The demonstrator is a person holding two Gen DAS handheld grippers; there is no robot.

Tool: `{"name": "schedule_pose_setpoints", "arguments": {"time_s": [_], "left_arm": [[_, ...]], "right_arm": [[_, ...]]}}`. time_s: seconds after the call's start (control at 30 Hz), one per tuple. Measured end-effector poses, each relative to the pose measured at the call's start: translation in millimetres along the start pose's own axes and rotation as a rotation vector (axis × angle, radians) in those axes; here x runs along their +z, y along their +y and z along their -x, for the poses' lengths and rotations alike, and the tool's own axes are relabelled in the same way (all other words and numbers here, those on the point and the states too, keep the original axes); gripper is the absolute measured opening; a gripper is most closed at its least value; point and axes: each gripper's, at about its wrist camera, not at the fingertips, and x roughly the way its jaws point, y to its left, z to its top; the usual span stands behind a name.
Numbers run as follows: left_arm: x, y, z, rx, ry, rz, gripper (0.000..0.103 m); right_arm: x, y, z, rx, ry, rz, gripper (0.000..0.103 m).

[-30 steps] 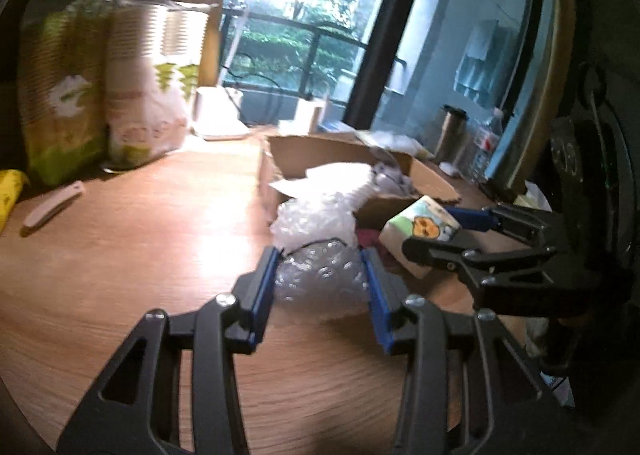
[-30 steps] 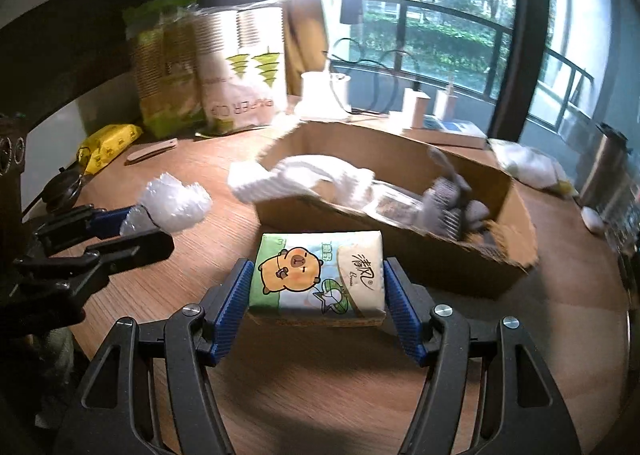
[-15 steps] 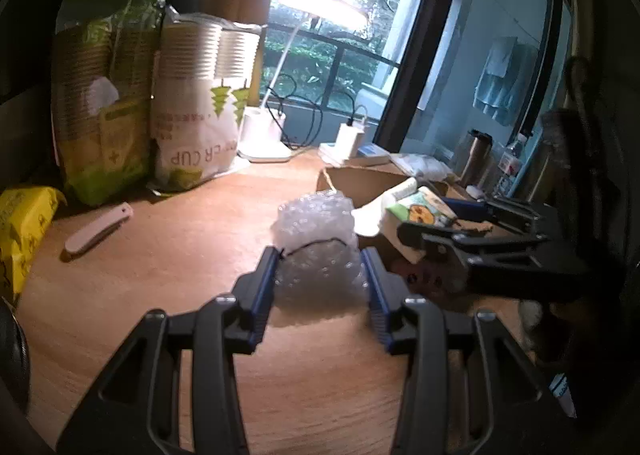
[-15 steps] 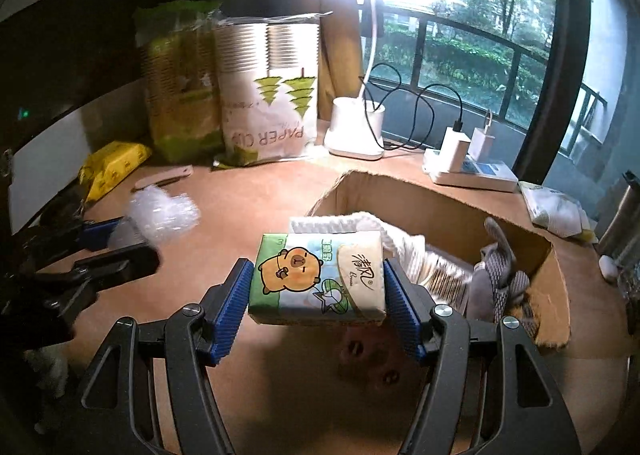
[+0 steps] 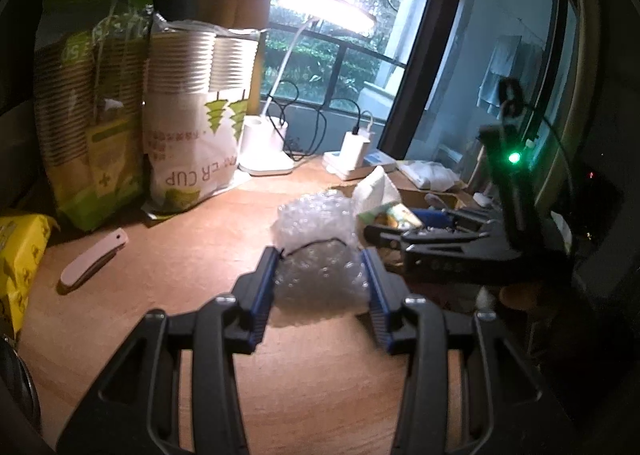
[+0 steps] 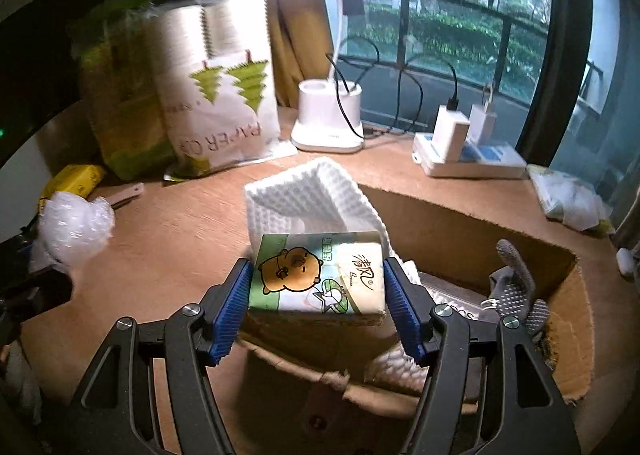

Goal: Organize soft objects
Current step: 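Carry the tissue pack over the box with the right gripper while the left holds the bubble wrap, then lower the tissue pack and bubble wrap into the box and open both grippers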

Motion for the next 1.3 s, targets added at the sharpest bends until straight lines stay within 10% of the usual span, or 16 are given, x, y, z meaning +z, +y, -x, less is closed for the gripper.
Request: {"name": "schedule_pose_setpoints", "arguments": {"time_s": [0.27, 1.3], "left_arm": [[6.7, -7.5, -16.8, 0.025, 0.027, -0.004, 0.043], [36.9, -97.6, -76.8, 0.083, 0.033, -0.107, 0.044]], "right_arm": [[-8.6, -12.8, -20.2, 0.027, 0.080, -0.013, 0.068], [-46.2, -112.7, 77.0, 0.036, -0.101, -0.083, 0.070]]}}
